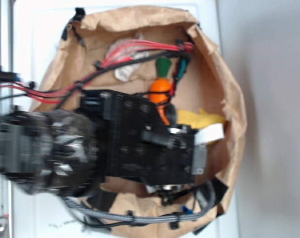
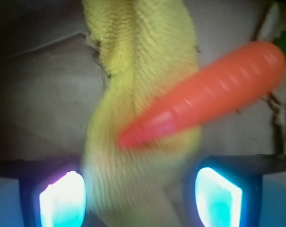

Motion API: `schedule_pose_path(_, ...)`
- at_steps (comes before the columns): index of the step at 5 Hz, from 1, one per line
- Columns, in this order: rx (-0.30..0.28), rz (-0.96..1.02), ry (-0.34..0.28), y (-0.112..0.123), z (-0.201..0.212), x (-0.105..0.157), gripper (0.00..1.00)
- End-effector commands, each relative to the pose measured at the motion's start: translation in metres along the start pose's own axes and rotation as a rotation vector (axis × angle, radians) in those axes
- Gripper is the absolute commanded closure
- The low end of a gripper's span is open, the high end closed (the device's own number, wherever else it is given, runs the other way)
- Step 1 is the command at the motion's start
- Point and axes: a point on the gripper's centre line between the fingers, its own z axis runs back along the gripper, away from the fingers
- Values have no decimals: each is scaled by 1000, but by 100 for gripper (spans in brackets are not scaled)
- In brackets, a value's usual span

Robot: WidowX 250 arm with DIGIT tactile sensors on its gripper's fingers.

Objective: Grab the yellow cloth.

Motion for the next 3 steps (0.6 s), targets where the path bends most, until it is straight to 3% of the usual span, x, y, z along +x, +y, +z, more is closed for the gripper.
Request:
schedule_pose_path(1,35,44,-40,-16,-6,23,100)
schedule_pose_path(3,40,49,-51,-12,-5,27,100)
